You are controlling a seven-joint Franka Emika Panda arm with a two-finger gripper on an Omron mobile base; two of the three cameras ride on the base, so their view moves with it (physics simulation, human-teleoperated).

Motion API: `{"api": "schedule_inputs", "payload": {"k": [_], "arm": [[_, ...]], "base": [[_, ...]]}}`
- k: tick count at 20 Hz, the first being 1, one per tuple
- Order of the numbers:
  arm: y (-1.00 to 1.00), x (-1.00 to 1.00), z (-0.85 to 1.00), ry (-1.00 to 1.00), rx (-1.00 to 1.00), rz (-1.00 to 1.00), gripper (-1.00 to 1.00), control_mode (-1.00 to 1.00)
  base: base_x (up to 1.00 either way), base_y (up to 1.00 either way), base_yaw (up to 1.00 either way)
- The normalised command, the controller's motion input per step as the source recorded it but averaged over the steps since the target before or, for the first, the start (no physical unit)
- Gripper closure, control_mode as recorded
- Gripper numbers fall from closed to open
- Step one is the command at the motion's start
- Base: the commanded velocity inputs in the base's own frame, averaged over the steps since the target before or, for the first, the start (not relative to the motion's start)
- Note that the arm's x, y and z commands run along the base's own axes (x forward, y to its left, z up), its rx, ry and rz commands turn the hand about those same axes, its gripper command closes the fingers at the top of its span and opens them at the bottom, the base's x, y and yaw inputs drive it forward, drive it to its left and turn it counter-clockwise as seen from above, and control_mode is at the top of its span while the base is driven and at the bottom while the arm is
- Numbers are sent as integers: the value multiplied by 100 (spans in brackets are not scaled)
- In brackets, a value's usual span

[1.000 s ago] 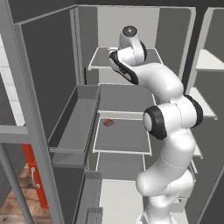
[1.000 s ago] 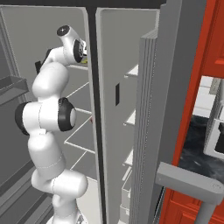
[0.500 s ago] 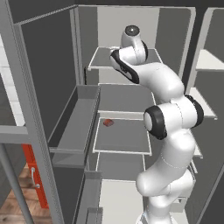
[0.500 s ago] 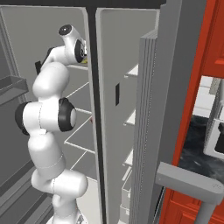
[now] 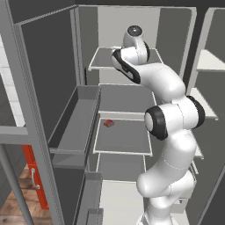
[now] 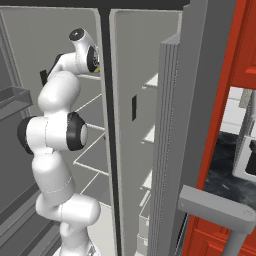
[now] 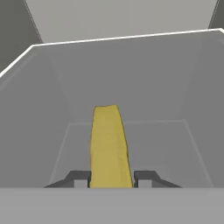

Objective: Retrieve the butter from the fridge and place it on a plate on the dining table. Then retrieve the butter knife by the fridge and place it near the plate.

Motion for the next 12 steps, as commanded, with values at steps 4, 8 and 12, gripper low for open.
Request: {"api": "schedule_inputs", "payload": {"k": [4,8,12], "arm": [[0,0,7,0,1,0,100,-100],[0,0,37,0,5,0,100,-100],[0,-1,26,0,3,0,100,-100]], "base": [[0,0,0],[0,0,0],[0,0,0]]}}
